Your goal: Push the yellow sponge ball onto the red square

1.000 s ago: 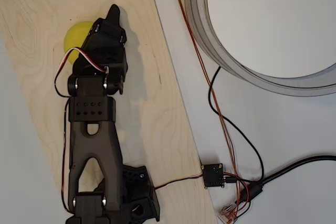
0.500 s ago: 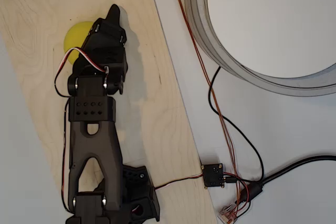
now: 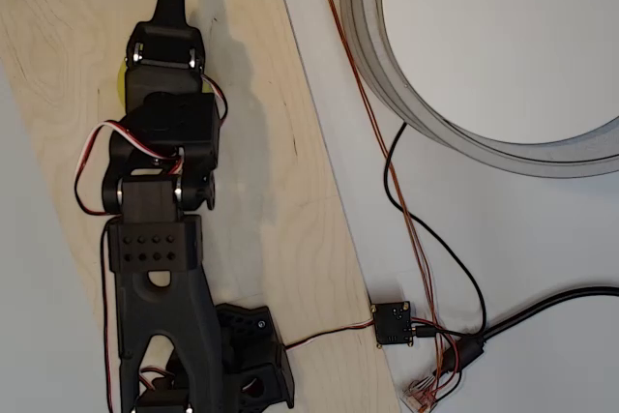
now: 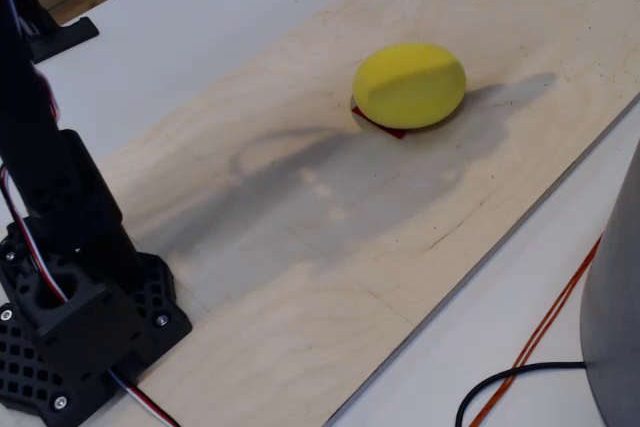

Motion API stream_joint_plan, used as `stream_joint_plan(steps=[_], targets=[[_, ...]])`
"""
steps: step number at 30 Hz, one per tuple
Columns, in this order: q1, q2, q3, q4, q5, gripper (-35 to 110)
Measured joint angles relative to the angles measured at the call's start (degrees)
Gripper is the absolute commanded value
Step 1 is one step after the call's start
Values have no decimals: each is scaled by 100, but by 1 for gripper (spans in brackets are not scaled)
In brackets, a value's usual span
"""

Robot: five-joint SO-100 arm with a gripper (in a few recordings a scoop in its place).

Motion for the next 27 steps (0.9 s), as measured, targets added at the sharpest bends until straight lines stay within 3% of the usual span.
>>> stream_joint_plan(steps=[5,12,27], targets=[[-369,976,1266,-1397,-984,29],[-686,1679,2259,-2830,-1230,31],[-896,2558,3120,-3735,-1125,30]])
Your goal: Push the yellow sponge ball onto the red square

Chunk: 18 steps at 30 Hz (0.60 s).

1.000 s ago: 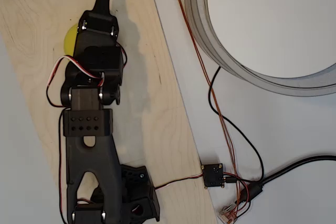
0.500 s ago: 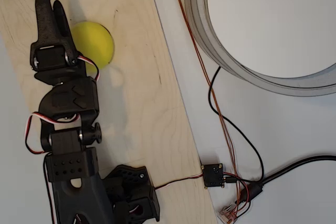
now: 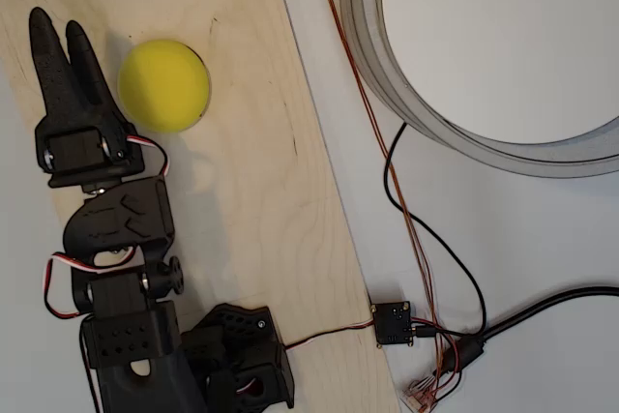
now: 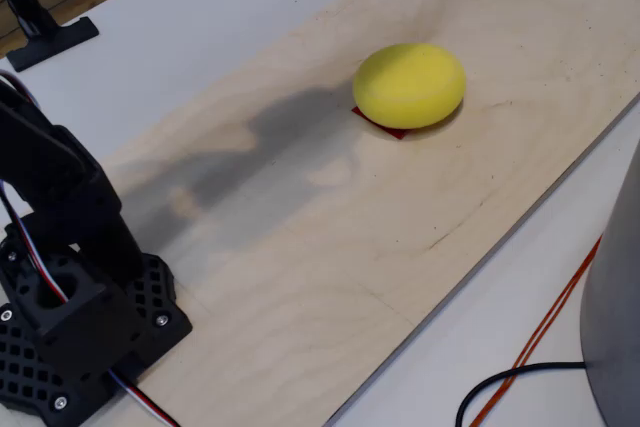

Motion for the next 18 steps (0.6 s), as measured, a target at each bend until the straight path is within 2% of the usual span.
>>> stream_joint_plan(steps=[3,4,13,14,15,16,18], targets=[[9,18,132,-149,44,4],[9,70,193,-246,97,0],[246,88,237,-404,114,0],[246,114,272,-404,141,0],[281,123,299,-404,149,9],[316,158,334,-448,149,26],[308,281,519,-475,105,35]])
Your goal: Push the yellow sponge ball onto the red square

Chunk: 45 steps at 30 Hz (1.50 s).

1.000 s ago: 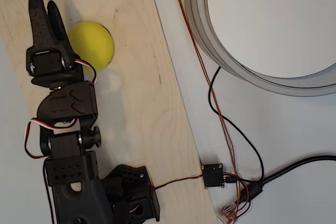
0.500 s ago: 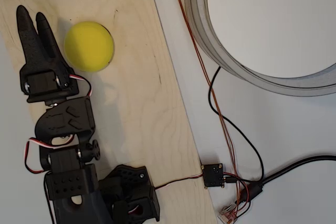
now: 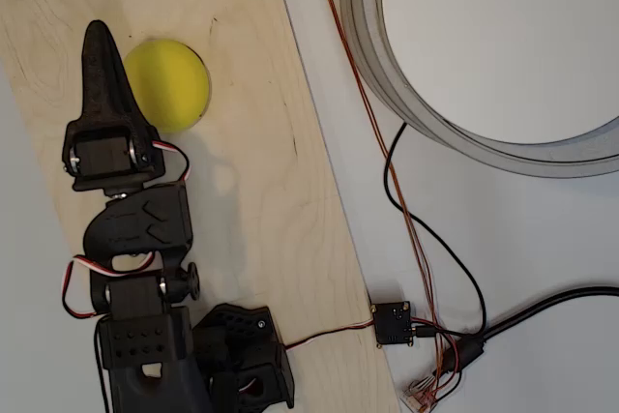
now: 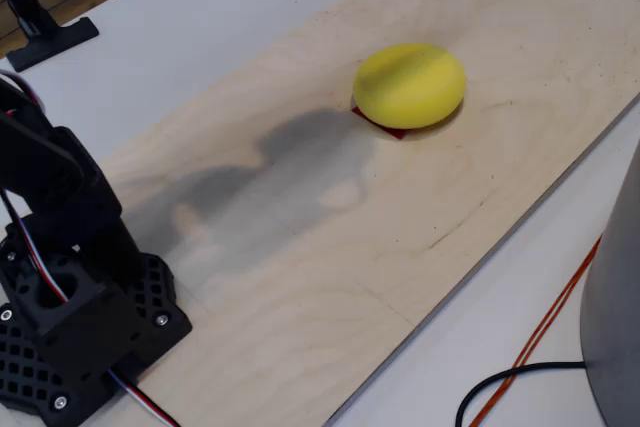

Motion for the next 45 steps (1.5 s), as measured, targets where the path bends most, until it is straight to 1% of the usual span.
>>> stream_joint_plan(steps=[3,8,9,10,13,23,25,27,28,31,37,39,40,43,45], targets=[[-229,246,185,-18,-422,37],[-193,352,290,-18,-475,36],[-211,396,290,-18,-501,34],[-229,431,316,-26,-466,28],[-246,475,457,-255,-290,1],[-44,439,466,-413,-220,-1],[-9,439,492,-413,-185,1],[35,448,703,-519,-114,29],[9,448,809,-668,-141,34],[-229,642,1090,-782,-589,37],[-334,773,1151,-800,-686,35],[-343,773,1151,-800,-686,32],[-343,773,1151,-800,-686,26],[-334,817,1151,-888,-554,0],[-281,870,1151,-914,-308,0]])
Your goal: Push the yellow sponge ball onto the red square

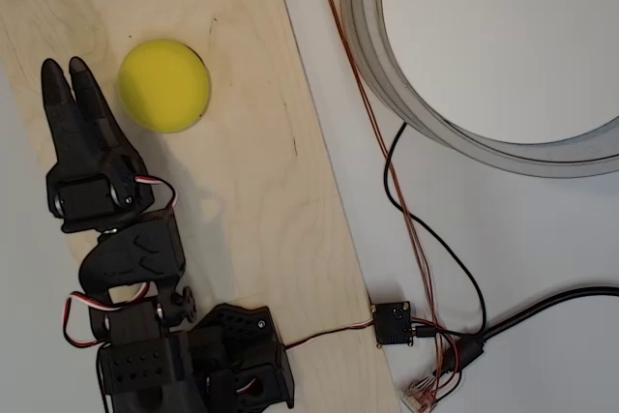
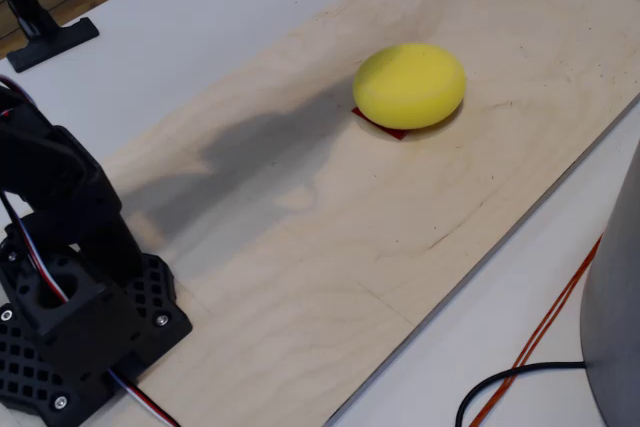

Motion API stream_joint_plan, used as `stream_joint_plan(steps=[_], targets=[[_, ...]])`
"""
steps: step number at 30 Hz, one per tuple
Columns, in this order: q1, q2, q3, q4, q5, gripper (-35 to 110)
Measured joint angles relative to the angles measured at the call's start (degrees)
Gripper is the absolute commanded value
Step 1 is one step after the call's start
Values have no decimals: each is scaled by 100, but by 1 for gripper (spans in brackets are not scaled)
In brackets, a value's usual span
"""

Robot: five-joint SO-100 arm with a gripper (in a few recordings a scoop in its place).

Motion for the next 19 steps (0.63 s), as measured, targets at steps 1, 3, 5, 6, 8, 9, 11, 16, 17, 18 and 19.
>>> stream_joint_plan(steps=[1,3,5,6,8,9,11,16,17,18,19], targets=[[62,0,0,0,62,-1],[167,0,0,0,167,-1],[255,-44,0,0,229,-1],[264,-44,0,0,229,-1],[237,-105,0,0,229,-1],[229,-123,0,0,229,-1],[255,-105,-9,0,229,-1],[290,-105,0,0,334,-1],[281,-105,0,0,334,-1],[272,-105,0,0,334,-1],[272,-105,0,0,334,-1]])
